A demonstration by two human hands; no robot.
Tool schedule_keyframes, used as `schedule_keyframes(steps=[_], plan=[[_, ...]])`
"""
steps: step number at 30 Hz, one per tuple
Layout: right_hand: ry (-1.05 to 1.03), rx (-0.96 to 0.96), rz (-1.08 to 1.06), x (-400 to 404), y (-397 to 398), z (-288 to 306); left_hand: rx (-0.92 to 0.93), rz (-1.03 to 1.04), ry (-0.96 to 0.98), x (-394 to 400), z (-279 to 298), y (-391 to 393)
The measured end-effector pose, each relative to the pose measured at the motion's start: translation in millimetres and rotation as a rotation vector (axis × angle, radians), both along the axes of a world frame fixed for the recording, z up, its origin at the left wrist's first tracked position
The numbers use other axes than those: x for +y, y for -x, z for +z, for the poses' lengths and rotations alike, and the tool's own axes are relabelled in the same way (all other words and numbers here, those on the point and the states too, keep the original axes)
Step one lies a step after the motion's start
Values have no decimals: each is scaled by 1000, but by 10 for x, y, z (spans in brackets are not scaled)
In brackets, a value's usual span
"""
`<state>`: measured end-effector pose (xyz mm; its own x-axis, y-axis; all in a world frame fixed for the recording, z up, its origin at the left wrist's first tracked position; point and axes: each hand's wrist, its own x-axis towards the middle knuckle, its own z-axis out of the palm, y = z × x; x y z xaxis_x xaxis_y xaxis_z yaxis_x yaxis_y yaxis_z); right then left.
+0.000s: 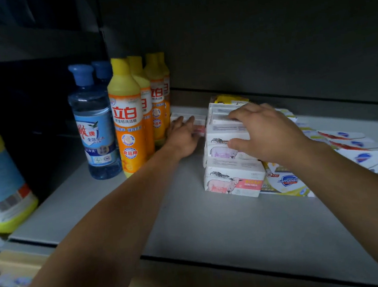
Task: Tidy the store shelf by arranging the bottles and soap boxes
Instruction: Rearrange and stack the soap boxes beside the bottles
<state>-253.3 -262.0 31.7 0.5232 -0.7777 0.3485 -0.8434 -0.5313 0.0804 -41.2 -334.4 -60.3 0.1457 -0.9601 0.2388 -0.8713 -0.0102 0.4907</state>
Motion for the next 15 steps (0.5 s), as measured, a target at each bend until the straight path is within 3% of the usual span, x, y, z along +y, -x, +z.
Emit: schedule_keyframes(steps=[7, 15], plan=[[60, -6, -66, 164, 64, -18, 194, -62, 169, 883, 47, 84], [80, 16, -158, 218, 34, -117, 327, -227, 184, 1385, -115, 353]])
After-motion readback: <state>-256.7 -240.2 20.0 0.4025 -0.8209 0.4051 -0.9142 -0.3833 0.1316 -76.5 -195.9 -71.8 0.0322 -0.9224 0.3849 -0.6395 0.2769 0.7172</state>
